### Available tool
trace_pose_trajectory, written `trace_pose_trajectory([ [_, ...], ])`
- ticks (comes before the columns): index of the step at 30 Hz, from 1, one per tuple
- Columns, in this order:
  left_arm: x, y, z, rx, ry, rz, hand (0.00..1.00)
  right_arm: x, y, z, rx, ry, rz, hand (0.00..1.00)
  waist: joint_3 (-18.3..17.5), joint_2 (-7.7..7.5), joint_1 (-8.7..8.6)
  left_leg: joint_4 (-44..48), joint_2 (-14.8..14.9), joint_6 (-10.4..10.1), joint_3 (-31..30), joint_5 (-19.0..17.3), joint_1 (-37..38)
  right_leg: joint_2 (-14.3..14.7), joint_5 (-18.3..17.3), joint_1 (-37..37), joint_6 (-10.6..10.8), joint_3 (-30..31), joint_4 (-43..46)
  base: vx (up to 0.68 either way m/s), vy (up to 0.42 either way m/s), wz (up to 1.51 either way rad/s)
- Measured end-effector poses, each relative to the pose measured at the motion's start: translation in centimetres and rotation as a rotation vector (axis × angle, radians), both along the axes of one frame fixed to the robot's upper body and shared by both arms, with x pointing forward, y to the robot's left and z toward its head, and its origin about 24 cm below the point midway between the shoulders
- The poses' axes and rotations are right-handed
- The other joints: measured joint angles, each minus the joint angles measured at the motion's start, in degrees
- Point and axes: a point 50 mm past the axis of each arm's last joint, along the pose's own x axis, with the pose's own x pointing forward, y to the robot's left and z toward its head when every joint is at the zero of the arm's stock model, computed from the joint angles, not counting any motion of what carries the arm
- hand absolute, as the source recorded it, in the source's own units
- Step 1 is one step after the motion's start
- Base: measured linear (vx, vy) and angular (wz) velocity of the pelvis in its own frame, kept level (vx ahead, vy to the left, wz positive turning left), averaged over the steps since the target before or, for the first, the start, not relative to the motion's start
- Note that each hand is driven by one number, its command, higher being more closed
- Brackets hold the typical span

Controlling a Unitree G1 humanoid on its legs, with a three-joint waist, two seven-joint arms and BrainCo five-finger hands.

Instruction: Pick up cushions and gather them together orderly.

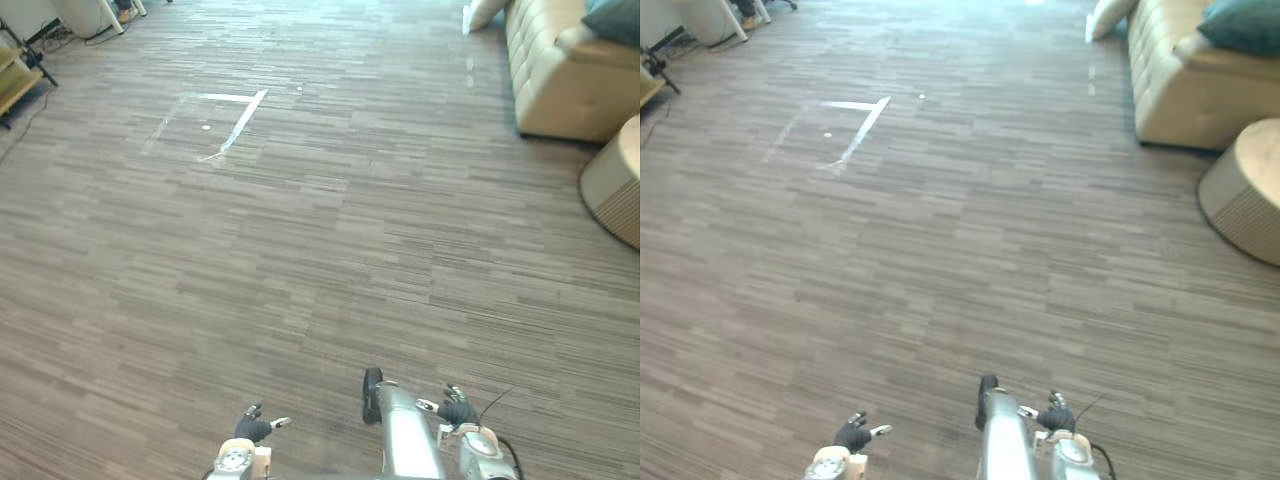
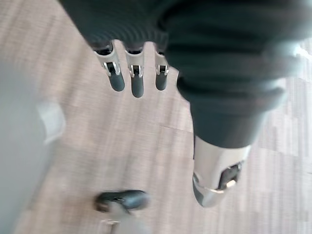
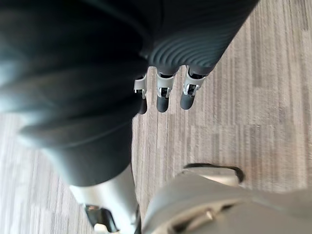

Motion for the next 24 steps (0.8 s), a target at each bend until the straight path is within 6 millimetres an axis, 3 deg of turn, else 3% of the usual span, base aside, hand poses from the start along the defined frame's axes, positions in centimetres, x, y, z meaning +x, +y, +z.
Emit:
trace_pose_trajectory([
  [1, 0.3, 0.3, 0.2, 0.006, -0.020, 0.006, 0.00, -0.5, 0.7, -0.3, 0.018, 0.012, -0.004, 0.00, 0.18, -1.73, 0.44, -0.12, -0.76, 0.97, 1.35, -2.57, -3.40, 0.60, -1.32, 6.00, -0.49, 1.21, -4.19, 0.51, -0.127, -0.38],
  [4, 1.1, 0.3, 0.7, 0.006, -0.058, 0.004, 0.00, -0.7, 1.0, -0.5, 0.028, 0.019, -0.004, 0.00, -0.29, -2.31, 0.86, -9.21, -2.74, 3.03, 4.13, -5.16, -12.29, 1.49, -1.88, 13.67, 0.53, 3.51, -11.23, 0.62, -0.057, -0.43],
  [5, 1.4, 0.3, 0.8, 0.007, -0.076, 0.004, 0.00, -0.7, 1.0, -0.5, 0.028, 0.019, -0.005, 0.00, -0.24, -2.20, 1.17, -24.07, -6.30, 2.84, 4.25, -4.85, -15.90, 1.38, -2.11, 18.07, 1.68, 5.12, -14.63, 0.47, 0.016, -0.40],
  [6, 1.4, 0.3, 0.8, 0.007, -0.076, 0.005, 0.00, -0.8, 1.0, -0.5, 0.027, 0.020, -0.006, 0.00, -0.21, -2.16, 1.23, -27.99, -7.06, 2.42, 4.06, -4.17, -16.23, 1.35, -2.23, 18.83, 1.93, 5.52, -15.37, 0.58, 0.061, -0.63],
  [7, 1.3, 0.3, 0.8, 0.007, -0.077, 0.007, 0.00, -0.7, 0.9, -0.5, 0.025, 0.020, -0.006, 0.00, -0.27, -1.71, 1.73, -40.66, -9.17, 0.59, 2.77, -0.85, -16.80, 1.40, -2.60, 21.15, 2.62, 7.11, -17.46, 0.57, 0.179, -0.82],
  [8, 1.2, 0.2, 0.8, 0.008, -0.076, 0.007, 0.00, -0.7, 0.7, -0.4, 0.015, 0.016, -0.006, 0.00, -0.68, -0.01, 2.29, -48.80, -8.74, -0.48, 0.48, 3.04, -20.52, 2.76, -3.52, 24.40, 4.09, 9.18, -21.25, 0.57, 0.179, -0.85],
  [9, 1.2, 0.3, 0.8, 0.008, -0.075, 0.008, 0.00, -0.7, 0.7, -0.4, 0.014, 0.018, -0.006, 0.00, -0.78, 0.14, 2.41, -48.98, -8.58, -0.03, 0.26, 3.63, -21.21, 2.80, -3.93, 25.10, 4.49, 9.59, -21.71, 0.59, 0.281, -0.89],
  [10, 1.2, 0.5, 0.9, 0.012, -0.077, 0.014, 0.00, -1.0, 0.8, -0.5, 0.014, 0.026, -0.008, 0.00, -0.85, -0.45, 3.32, -46.72, -8.75, 2.82, -0.61, 7.34, -21.46, 1.71, -5.61, 27.17, 5.75, 10.98, -22.06, 0.65, 0.320, -0.79],
  [11, 1.1, 1.0, 0.8, 0.023, -0.072, 0.019, 0.00, -1.9, 1.2, -0.9, 0.018, 0.048, -0.005, 0.00, -2.73, -2.52, 3.83, -43.71, -11.99, 6.18, -2.00, 9.86, -21.24, -1.76, -8.12, 26.85, 8.59, 12.20, -17.31, 0.94, 0.445, -0.79],
  [12, 1.0, 1.3, 0.8, 0.029, -0.069, 0.020, 0.00, -2.1, 1.5, -1.0, 0.024, 0.050, -0.005, 0.00, -3.04, -4.43, 3.52, -43.09, -14.12, 8.71, -2.51, 8.74, -20.99, -3.79, -8.93, 24.43, 10.01, 12.05, -11.88, 0.69, 0.300, -0.48],
  [13, 1.0, 1.5, 0.8, 0.033, -0.066, 0.021, 0.00, -2.3, 1.7, -1.1, 0.029, 0.054, -0.006, 0.00, -3.47, -4.90, 3.53, -42.34, -14.82, 9.66, -2.49, 8.03, -20.70, -4.75, -9.29, 22.93, 10.64, 12.07, -8.08, 0.59, 0.234, -0.09],
  [14, 1.1, 2.2, 0.9, 0.044, -0.071, 0.038, 0.00, -2.2, 2.4, -1.2, 0.053, 0.048, -0.017, 0.00, -3.10, -6.84, 3.54, -39.96, -16.61, 10.35, -1.13, 4.26, -18.46, -7.54, -7.64, 17.31, 13.78, 12.28, 7.56, 0.71, 0.267, 0.01],
  [15, 1.0, 2.9, 0.9, 0.053, -0.066, 0.065, 0.00, -1.9, 2.6, -1.1, 0.057, 0.042, -0.007, 0.00, -2.43, -8.31, 3.28, -39.14, -17.92, 10.66, -0.65, 0.26, -14.77, -9.59, 1.50, 11.74, 18.53, 13.14, 22.74, 0.71, 0.267, 0.06],
  [16, 0.9, 3.0, 0.9, 0.054, -0.062, 0.067, 0.00, -2.0, 2.6, -1.2, 0.059, 0.045, -0.005, 0.00, -2.45, -8.53, 3.17, -38.99, -18.23, 10.47, -0.79, -0.62, -13.93, -9.86, 4.68, 10.78, 18.58, 13.09, 25.62, 0.82, 0.260, 0.13],
  [17, 0.5, 3.1, 0.6, 0.056, -0.033, 0.067, 0.00, -1.9, 2.7, -1.1, 0.059, 0.042, 0.003, 0.00, -2.28, -8.37, 2.98, -39.72, -18.79, 10.56, -1.21, -4.05, -8.25, -11.62, 3.84, 6.58, 14.90, 11.07, 35.90, 0.55, 0.127, 0.07],
  [18, 0.2, 3.1, 0.5, 0.055, -0.025, 0.068, 0.00, -1.7, 2.6, -1.1, 0.057, 0.037, 0.008, 0.00, -2.25, -8.30, 3.04, -40.73, -18.79, 10.37, -1.21, -4.93, -5.72, -11.75, 1.96, 5.48, 12.84, 10.03, 37.44, 0.69, 0.154, -0.06],
  [19, -0.3, 2.9, 0.2, 0.051, -0.005, 0.065, 0.00, -1.5, 2.5, -0.9, 0.051, 0.026, 0.026, 0.00, -2.21, -6.99, 3.05, -44.52, -18.73, 10.19, -1.20, -5.45, -0.15, -11.32, -1.89, 2.62, 9.78, 6.89, 37.94, 0.69, 0.125, -0.11],
  [20, -0.7, 2.5, 0.0, 0.046, 0.020, 0.043, 0.00, -0.9, 2.1, -0.5, 0.036, -0.004, 0.036, 0.00, -2.46, -5.11, 2.49, -49.45, -17.84, 10.11, -1.23, -5.39, 5.67, -9.94, -5.74, -1.00, 7.00, 2.62, 34.10, 0.71, 0.118, -0.03],
  [21, -0.8, 2.3, -0.1, 0.043, 0.024, 0.037, 0.00, -0.6, 1.9, -0.3, 0.030, -0.019, 0.038, 0.00, -2.50, -4.26, 2.13, -50.83, -17.24, 10.04, -1.23, -5.34, 7.26, -9.18, -6.72, -2.41, 6.51, 0.90, 31.83, 0.83, 0.094, 0.20],
  [22, -0.7, 2.0, -0.1, 0.040, 0.028, 0.022, 0.00, 0.1, 1.6, 0.1, 0.016, -0.050, 0.043, 0.00, -2.37, -3.06, 1.23, -52.23, -16.04, 9.98, -1.14, -5.28, 9.77, -7.75, -7.80, -6.11, 6.32, -2.54, 23.39, 0.68, -0.022, 0.37],
  [23, -0.5, 1.8, -0.1, 0.038, 0.027, 0.009, 0.00, 0.5, 1.1, 0.3, 0.003, -0.057, 0.047, 0.00, -2.14, -2.69, 0.56, -52.34, -15.42, 9.97, -1.25, -5.29, 11.53, -6.91, -5.19, -8.77, 7.18, -4.60, 11.39, 0.67, -0.065, 0.43],
  [24, -0.4, 1.7, -0.1, 0.037, 0.025, 0.007, 0.00, 0.5, 0.9, 0.4, -0.002, -0.054, 0.047, 0.00, -2.16, -2.73, 0.40, -52.63, -15.45, 9.91, -1.27, -5.30, 12.45, -6.41, -2.68, -9.11, 7.49, -5.17, 5.61, 0.87, -0.154, 0.70],
])
